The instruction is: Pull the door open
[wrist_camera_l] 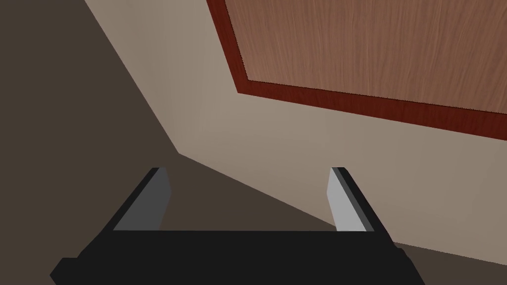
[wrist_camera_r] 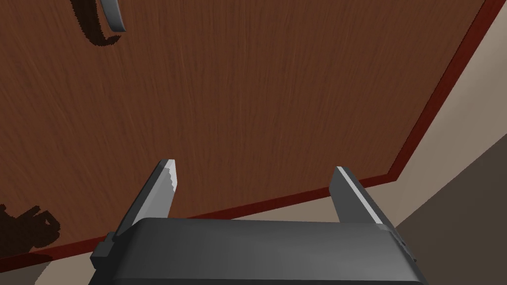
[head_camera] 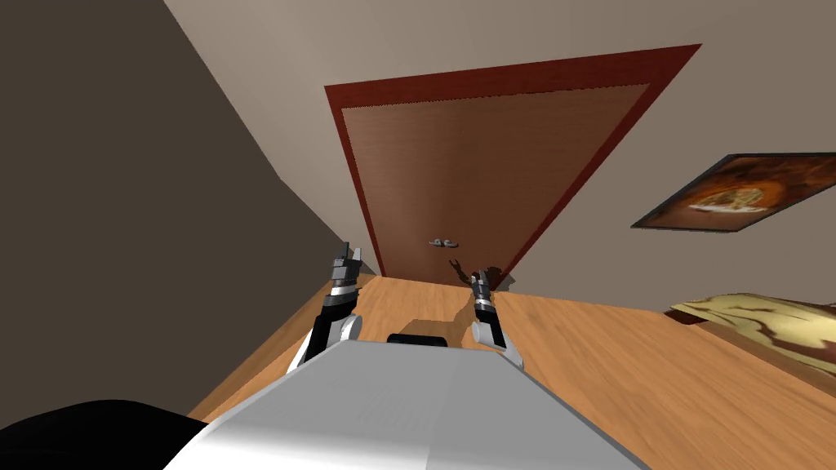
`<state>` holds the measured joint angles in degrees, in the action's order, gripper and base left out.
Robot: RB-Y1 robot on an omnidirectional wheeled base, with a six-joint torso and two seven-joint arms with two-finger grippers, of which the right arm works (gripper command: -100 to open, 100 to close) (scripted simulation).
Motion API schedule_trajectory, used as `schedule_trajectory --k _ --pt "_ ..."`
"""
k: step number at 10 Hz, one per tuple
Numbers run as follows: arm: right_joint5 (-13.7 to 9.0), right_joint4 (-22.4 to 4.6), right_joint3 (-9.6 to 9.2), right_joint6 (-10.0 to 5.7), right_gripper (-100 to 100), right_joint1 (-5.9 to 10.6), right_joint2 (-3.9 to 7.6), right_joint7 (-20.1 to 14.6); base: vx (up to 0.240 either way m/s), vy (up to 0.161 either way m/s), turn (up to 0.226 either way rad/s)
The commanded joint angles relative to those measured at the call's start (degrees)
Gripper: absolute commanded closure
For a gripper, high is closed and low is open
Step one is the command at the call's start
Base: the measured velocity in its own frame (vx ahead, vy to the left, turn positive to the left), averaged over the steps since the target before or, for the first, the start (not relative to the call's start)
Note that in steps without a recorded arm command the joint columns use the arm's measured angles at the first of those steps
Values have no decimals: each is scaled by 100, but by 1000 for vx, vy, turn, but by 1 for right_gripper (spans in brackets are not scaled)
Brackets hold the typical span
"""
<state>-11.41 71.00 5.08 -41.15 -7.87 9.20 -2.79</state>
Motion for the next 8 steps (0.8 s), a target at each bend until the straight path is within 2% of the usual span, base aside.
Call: schedule_trajectory --k 1,2,3,8 --pt "-42 -286 39 -41 -100 130 40 13 92 -6 125" --pt "-64 -449 58 -70 -100 192 57 23 90 -16 146" --pt "-64 -475 58 -70 -100 192 57 23 64 -17 46" --pt "-171 -1280 148 -202 -100 485 136 71 83 -24 111"
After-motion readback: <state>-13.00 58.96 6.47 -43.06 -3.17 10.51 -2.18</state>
